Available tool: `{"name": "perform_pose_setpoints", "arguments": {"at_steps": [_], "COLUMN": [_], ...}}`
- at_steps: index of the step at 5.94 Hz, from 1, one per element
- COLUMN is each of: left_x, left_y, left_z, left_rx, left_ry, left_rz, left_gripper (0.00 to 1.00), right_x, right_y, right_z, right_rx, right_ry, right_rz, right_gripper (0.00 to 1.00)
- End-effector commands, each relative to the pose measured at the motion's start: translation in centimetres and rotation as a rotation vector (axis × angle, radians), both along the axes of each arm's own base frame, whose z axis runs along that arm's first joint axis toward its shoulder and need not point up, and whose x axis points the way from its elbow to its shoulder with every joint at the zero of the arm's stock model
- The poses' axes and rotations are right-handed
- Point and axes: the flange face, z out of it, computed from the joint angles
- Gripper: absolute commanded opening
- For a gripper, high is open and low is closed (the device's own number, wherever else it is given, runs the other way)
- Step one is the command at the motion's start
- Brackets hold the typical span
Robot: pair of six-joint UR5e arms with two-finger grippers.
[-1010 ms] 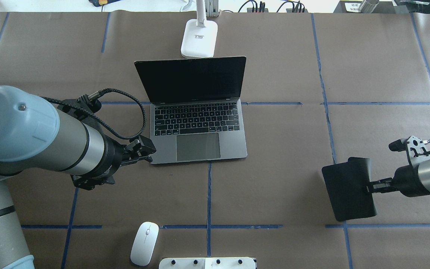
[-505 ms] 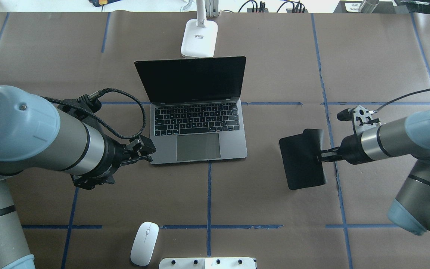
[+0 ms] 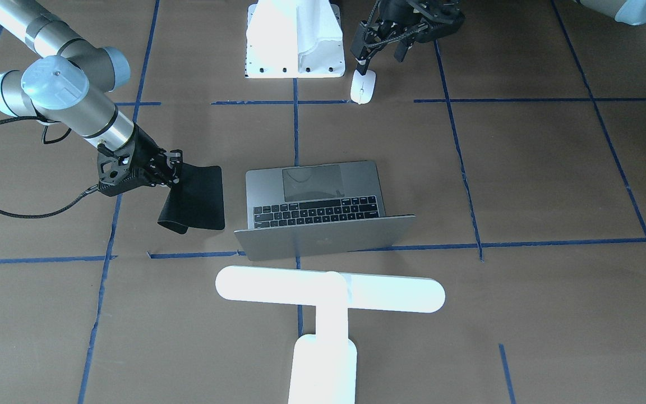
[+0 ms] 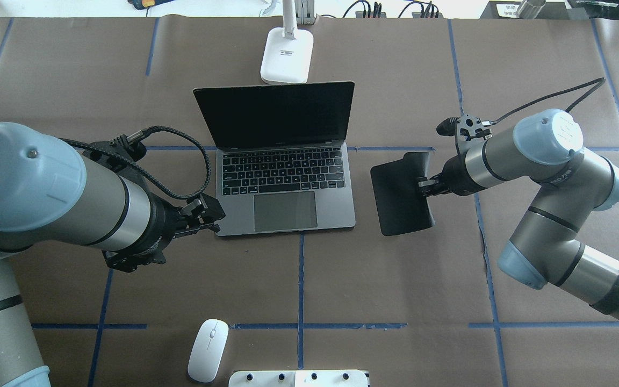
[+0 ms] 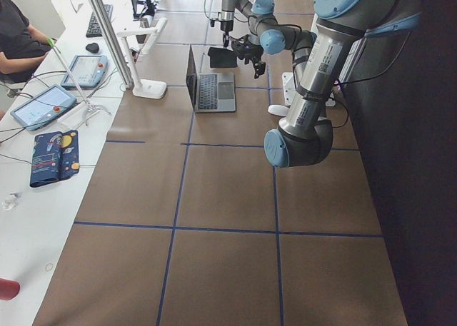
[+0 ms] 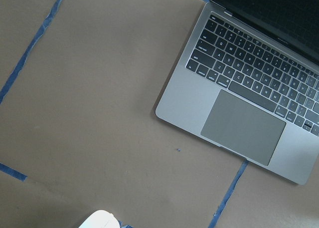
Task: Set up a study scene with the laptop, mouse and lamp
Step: 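Carry the mouse pad with the right gripper beside the laptop and lower it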
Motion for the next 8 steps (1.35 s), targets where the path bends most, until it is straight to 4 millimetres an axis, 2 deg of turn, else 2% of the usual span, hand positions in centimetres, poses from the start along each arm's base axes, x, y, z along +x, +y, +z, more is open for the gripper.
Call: {"name": "perform_pose_setpoints", "arguments": {"at_steps": [1,3,4,5,6,8], "left_x": [0.0,0.0,0.0,0.0,0.0,0.1], "left_y": [0.0,0.0,0.0,-0.1,0.0,0.3], "left_z": [-0.1,-0.1,-0.1,-0.1,0.0,0.1], "left_rx": [0.002,0.002,0.002,0.001,0.001,0.003], "left_ry": [0.002,0.002,0.002,0.001,0.001,0.001], "left_rz": [-0.001,-0.001,-0.001,-0.001,-0.001,0.009], "left_gripper": [1.00,1.00,1.00,1.00,1.00,1.00], "right_x": [-1.7,-1.4,-1.2,-1.1,-0.9,1.0], "right_y": [-1.8,-2.2,-2.1,-2.1,-2.1,-3.5], "right_z": [0.1,0.1,0.1,0.1,0.1,0.2], "right_rx": [0.008,0.001,-0.005,-0.011,-0.019,-0.083], "right_ry": [0.018,0.016,0.011,0.010,0.009,-0.001], "right_rz": [-0.007,0.001,0.002,0.006,0.013,0.043], "right_gripper": [0.00,0.02,0.12,0.75,1.00,1.00]}}
